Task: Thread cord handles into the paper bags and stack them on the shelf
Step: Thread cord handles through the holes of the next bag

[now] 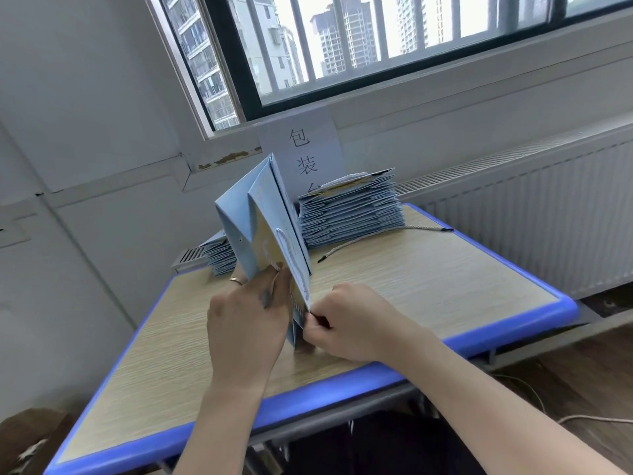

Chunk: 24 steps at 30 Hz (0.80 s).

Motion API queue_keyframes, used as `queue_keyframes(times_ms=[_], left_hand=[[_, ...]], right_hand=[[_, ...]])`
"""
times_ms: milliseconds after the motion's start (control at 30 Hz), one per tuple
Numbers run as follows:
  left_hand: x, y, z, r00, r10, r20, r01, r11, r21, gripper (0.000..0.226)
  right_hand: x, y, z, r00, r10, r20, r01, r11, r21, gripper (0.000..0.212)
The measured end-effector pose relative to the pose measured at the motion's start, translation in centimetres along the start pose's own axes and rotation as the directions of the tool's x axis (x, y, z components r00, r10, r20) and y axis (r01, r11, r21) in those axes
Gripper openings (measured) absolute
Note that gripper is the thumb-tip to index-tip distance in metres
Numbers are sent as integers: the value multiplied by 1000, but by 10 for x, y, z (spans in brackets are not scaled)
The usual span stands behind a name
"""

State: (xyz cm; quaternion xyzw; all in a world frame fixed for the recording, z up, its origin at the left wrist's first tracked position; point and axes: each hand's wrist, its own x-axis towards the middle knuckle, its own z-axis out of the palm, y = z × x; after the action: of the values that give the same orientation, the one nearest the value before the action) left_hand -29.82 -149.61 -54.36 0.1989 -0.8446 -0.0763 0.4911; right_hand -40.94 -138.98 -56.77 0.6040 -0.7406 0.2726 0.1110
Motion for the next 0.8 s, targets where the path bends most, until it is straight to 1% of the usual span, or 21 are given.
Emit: queue_keyframes(times_ms=[100,200,300,367,433,533,600,800], left_hand=[[4,4,-9,996,51,-71,-53,998,-28,27],[6,3,-7,998,45,-52,-51,991,-125,30],[10,2,-8,995,53,-85,-63,991,-121,33],[11,3,-7,992,69,-102,-80,992,-100,31],[8,2,-2,996,62,-64,-65,997,-43,29],[-5,-6,12,997,-51,55,52,998,-24,33],[-9,-11,16,992,-101,76,104,994,-44,33],[-5,-7,7,980,-131,149,142,988,-65,31]], right_hand=[[0,0,-1,1000,-1,11,1,1000,11,48],[1,1,-1,1000,6,24,-7,1000,21,48],[0,0,-1,1000,8,23,-8,1000,28,48],[0,0,-2,1000,7,18,-8,999,37,48],[0,0,-1,1000,12,13,-12,999,43,48],[-1,1,-1,1000,15,11,-16,999,46,47],[-1,0,-1,1000,17,10,-17,998,52,47],[0,0,-2,999,25,34,-27,998,57,49]])
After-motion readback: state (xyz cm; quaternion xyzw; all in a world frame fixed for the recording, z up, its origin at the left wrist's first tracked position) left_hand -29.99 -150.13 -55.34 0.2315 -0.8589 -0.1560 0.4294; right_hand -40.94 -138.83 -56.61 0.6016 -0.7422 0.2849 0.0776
